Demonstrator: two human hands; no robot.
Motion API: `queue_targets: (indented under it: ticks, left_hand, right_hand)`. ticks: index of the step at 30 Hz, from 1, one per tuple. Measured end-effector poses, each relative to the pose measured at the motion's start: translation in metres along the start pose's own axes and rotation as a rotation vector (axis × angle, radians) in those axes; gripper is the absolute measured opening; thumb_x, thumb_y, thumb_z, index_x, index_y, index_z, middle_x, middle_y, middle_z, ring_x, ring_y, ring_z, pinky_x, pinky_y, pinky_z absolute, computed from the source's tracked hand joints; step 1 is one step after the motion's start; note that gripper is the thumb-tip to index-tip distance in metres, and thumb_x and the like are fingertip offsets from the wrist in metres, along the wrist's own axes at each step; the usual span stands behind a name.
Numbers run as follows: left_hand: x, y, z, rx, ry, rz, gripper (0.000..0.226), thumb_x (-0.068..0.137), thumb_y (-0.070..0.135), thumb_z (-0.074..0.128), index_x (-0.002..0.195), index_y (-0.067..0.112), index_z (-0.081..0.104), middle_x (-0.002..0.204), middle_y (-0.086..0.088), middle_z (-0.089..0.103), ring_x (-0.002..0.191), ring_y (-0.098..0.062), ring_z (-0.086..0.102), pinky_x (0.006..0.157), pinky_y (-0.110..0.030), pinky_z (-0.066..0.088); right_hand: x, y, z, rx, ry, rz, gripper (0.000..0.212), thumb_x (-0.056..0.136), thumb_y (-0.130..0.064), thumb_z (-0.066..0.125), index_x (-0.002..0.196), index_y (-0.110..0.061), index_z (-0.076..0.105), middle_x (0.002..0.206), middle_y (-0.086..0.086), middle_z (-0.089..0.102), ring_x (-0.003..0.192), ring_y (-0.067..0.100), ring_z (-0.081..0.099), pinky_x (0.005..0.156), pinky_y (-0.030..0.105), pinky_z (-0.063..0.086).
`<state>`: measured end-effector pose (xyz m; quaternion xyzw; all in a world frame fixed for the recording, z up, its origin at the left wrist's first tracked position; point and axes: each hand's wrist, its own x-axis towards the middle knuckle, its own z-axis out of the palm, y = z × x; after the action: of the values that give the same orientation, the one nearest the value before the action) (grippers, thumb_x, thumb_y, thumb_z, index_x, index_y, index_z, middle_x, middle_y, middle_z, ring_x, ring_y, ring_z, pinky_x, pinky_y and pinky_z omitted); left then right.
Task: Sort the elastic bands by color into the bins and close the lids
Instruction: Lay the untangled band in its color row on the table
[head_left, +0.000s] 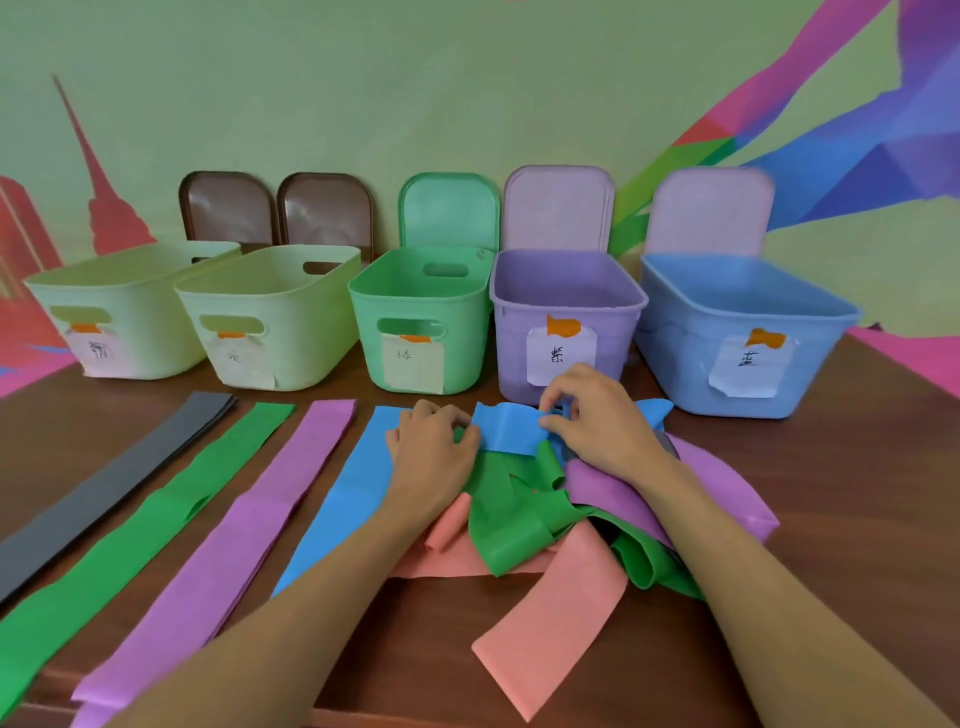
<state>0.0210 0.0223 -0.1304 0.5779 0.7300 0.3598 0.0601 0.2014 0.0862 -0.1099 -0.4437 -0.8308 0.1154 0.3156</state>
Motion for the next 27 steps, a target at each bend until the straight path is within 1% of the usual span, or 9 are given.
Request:
queue_targets:
  ticks: [4,6,11,13,16,19,22,24,27]
  left_hand:
    - [-0.006,0.004,-0.003,-0.153,0.106,0.191,0.008,0.092,0.020,0.055,0.092,0.018,0.063,0.085,0.010,0.055,0.082,-0.012,0.052,0.078,-0.032,0.039]
    - [-0.011,0.008,-0.006,-0.301,0.132,0.199,0.007,0.093,0.017,0.055,0.090,0.020,0.061,0.076,0.014,0.057,0.069,-0.005,0.052,0.069,-0.025,0.042]
    - [-0.011,0.025,-0.018,-0.400,0.145,0.178,0.010,0.092,0.015,0.058,0.094,0.016,0.068,0.074,0.015,0.059,0.069,0.003,0.055,0.064,-0.005,0.040]
    - [-0.003,0.031,-0.027,-0.339,0.079,0.218,0.011,0.091,0.015,0.059,0.094,0.013,0.070,0.074,0.011,0.062,0.068,0.001,0.058,0.068,-0.012,0.046]
    - [0.008,0.038,-0.043,-0.313,-0.027,0.252,0.011,0.089,0.013,0.062,0.093,0.010,0.071,0.079,-0.001,0.068,0.078,-0.020,0.067,0.080,-0.039,0.056]
    - [0.011,0.047,-0.062,-0.293,-0.095,0.279,0.010,0.088,0.013,0.064,0.091,0.009,0.073,0.078,-0.001,0.067,0.082,-0.022,0.066,0.081,-0.043,0.056]
    - [0.013,0.056,-0.081,-0.470,-0.154,0.225,0.007,0.084,0.011,0.069,0.090,0.008,0.073,0.071,0.002,0.064,0.066,-0.005,0.062,0.078,-0.031,0.054]
    - [0.015,0.060,-0.088,-0.595,-0.124,0.149,0.011,0.079,0.011,0.074,0.090,0.011,0.072,0.063,0.002,0.060,0.051,0.002,0.052,0.063,-0.019,0.048]
    - [0.018,0.064,-0.094,-0.707,-0.074,0.072,0.018,0.076,0.019,0.078,0.092,0.017,0.070,0.062,0.005,0.064,0.051,-0.001,0.053,0.054,-0.008,0.043]
  right_hand:
    - [-0.002,0.001,0.001,-0.022,0.009,0.005,0.017,0.079,-0.021,0.071,0.076,-0.031,0.058,0.087,-0.011,0.056,0.082,0.009,0.050,0.081,0.041,0.050]
    - [-0.001,0.001,0.001,-0.021,0.020,0.003,0.014,0.079,-0.023,0.072,0.077,-0.030,0.060,0.088,-0.009,0.060,0.082,0.010,0.053,0.080,0.041,0.051]
    - [-0.004,0.000,0.002,-0.017,0.041,-0.005,0.015,0.081,-0.027,0.072,0.094,-0.028,0.067,0.094,-0.007,0.064,0.088,0.013,0.058,0.082,0.040,0.051]
    - [-0.004,-0.002,-0.002,-0.022,0.048,-0.009,0.025,0.081,-0.026,0.072,0.105,-0.024,0.067,0.102,-0.005,0.064,0.089,0.010,0.056,0.083,0.038,0.051]
    - [-0.002,-0.011,-0.013,0.025,0.154,0.012,0.030,0.075,-0.016,0.076,0.104,-0.022,0.069,0.102,-0.003,0.065,0.074,0.010,0.054,0.079,0.036,0.052]
    - [-0.001,-0.026,-0.034,0.168,0.215,-0.011,0.030,0.074,-0.008,0.074,0.102,-0.020,0.070,0.094,-0.008,0.067,0.075,0.012,0.061,0.075,0.023,0.050]
    - [0.000,-0.046,-0.052,0.289,0.042,-0.067,0.028,0.079,-0.012,0.074,0.104,-0.021,0.069,0.085,-0.016,0.064,0.072,-0.002,0.060,0.073,0.017,0.049]
    - [0.002,-0.054,-0.060,0.336,-0.006,-0.087,0.019,0.080,-0.015,0.074,0.098,-0.021,0.069,0.083,-0.012,0.067,0.073,0.002,0.062,0.074,0.023,0.050]
    - [0.006,-0.062,-0.070,0.366,0.048,-0.126,0.010,0.083,-0.020,0.072,0.090,-0.013,0.072,0.082,-0.001,0.072,0.076,0.013,0.065,0.074,0.028,0.051]
